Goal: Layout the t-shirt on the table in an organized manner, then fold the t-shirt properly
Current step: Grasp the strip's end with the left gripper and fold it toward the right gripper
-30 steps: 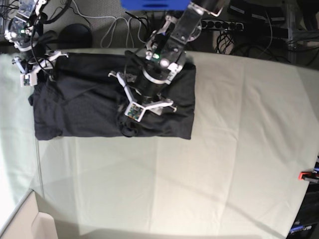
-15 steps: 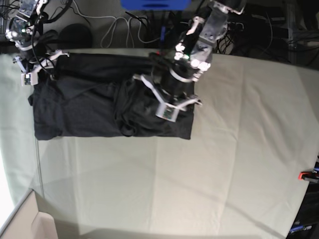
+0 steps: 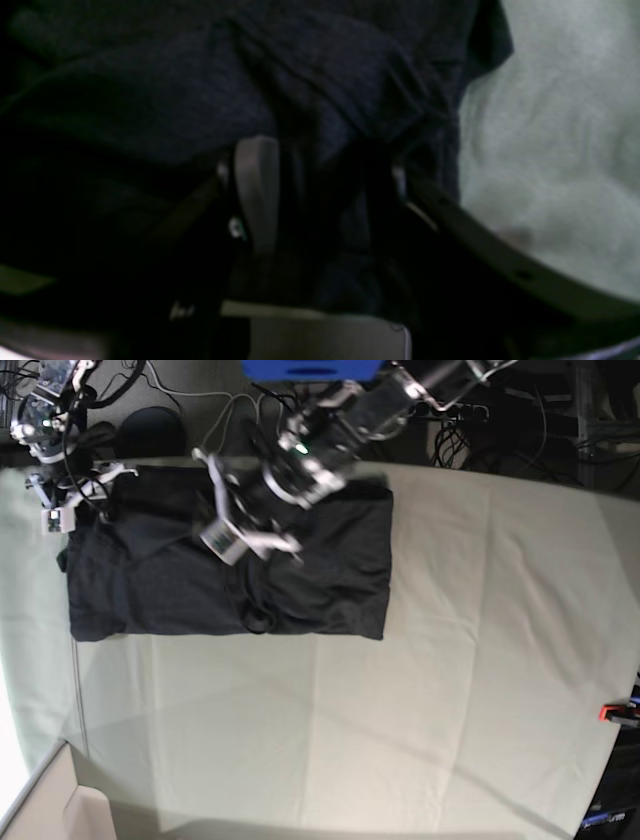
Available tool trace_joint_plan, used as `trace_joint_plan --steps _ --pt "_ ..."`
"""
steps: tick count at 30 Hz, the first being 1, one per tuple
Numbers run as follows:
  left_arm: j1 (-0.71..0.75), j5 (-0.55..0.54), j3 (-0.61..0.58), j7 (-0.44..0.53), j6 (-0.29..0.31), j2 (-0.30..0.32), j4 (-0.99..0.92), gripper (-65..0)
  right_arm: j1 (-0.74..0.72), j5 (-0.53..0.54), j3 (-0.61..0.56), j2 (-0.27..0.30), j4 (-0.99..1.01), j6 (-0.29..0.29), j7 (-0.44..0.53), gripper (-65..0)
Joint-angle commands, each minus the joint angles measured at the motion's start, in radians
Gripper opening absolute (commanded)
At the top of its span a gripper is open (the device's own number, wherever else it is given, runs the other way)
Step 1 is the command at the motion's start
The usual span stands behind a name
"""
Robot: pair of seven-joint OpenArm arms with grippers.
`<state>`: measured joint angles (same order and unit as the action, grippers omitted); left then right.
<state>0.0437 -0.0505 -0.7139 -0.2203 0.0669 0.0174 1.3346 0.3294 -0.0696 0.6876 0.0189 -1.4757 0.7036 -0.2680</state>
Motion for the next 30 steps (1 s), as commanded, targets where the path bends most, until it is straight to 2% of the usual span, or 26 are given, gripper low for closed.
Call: trace_joint_plan --steps 1,4,6,9,12,18,22,27,30 --pt "0.009 0.001 0.049 0.026 -0.008 -0.003 0.058 -41.7 -0.002 0.015 0.028 0.013 -0.021 -0.005 0.023 -36.3" --pt "0.052 0.001 0.224 0.026 -0.008 -0.012 0.153 -41.7 -0.003 0.021 0.067 0.011 -0.021 -0.005 0.023 -36.3" --pt "0.049 0.001 0.316 0.019 -0.008 -0.043 0.162 -41.7 -0.019 0.02 0.073 0.011 -0.019 -0.005 0.023 -36.3" --pt "0.02 0.001 0.38 0.019 -0.008 -0.073 0.098 -41.7 -0.022 0.02 0.083 0.011 -0.019 -0.005 0.023 -36.3" --pt "-0.041 0.001 0.38 0.019 -0.008 -0.087 -0.005 -41.7 -0.022 0.018 0.079 0.011 -0.019 -0.005 0.023 -36.3" --pt "-0.158 0.001 0.305 0.025 -0.008 -0.173 -0.258 -41.7 -0.019 0.017 0.08 0.011 -0.019 -0.005 0.023 -36.3" --pt "-0.242 0.001 0.227 0.028 -0.006 -0.174 -0.407 -41.7 -0.016 0.017 0.08 0.011 -0.019 -0.005 0.023 -36.3" --pt "-0.281 -0.002 0.135 0.028 -0.008 -0.174 -0.424 -41.7 -0.014 0.017 0.08 0.011 -0.019 -0.005 0.023 -36.3" --pt "-0.272 -0.065 0.135 0.028 -0.002 -0.174 -0.333 -41.7 -0.022 0.02 0.122 0.01 -0.019 -0.005 0.023 -36.0"
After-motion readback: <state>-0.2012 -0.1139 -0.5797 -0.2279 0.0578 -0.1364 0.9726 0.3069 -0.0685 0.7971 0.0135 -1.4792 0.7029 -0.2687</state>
